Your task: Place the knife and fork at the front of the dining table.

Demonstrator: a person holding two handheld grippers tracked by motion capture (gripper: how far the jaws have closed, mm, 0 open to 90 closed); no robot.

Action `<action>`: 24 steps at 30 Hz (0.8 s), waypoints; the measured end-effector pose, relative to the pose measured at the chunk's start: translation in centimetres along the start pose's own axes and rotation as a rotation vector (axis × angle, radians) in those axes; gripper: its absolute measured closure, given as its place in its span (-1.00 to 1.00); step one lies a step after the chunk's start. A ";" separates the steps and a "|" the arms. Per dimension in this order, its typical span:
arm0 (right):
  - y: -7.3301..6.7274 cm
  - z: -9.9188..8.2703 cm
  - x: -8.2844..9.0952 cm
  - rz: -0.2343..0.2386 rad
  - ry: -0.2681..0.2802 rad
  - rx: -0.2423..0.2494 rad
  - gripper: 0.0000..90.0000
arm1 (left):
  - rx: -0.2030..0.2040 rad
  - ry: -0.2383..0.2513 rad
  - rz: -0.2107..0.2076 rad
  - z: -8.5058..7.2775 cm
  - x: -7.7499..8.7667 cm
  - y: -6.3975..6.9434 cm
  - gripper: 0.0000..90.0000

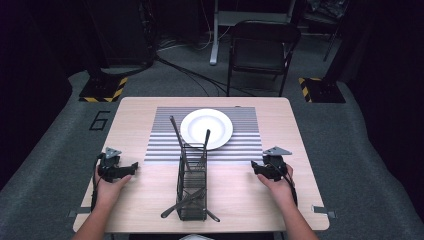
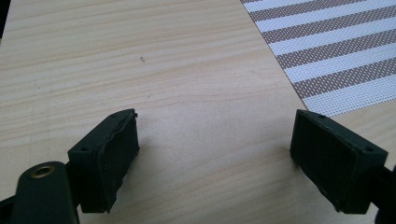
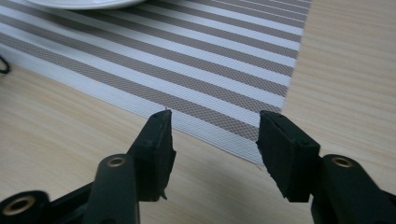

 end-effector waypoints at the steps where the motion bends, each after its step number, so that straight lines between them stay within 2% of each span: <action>1: -0.3 0.2 0.1 -0.004 0.006 0.009 0.01 | 0.000 0.000 -0.001 0.0 0.0 0.0 -0.66; 7: -1.8 0.6 0.5 -0.012 -0.005 0.075 0.09 | 0.000 0.000 0.000 0.0 0.0 0.0 -0.66; 10: -2.4 0.9 0.6 0.041 -0.021 0.081 0.19 | 0.001 0.000 0.000 0.0 0.0 0.0 -0.66; 12: -2.7 1.0 0.6 0.068 -0.040 0.064 0.21 | 0.000 0.000 0.000 0.0 0.0 0.0 -0.66; 16: -3.2 1.3 0.8 0.085 -0.046 0.089 0.26 | 0.001 0.000 -0.001 0.0 0.0 0.0 -0.66; 24: -5.1 2.9 1.8 0.141 -0.041 0.127 0.31 | 0.003 0.004 0.000 0.0 -0.1 0.0 -0.66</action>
Point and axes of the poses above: each handheld gripper's, and its own axes: x roughly backward along the jaws, z roughly out of its top, y roughly to its right, the point moved 6 cm from there along -x, roughly forward along the jaws, and after that the axes turned 15 degrees about -y, right-handed, at the moved point
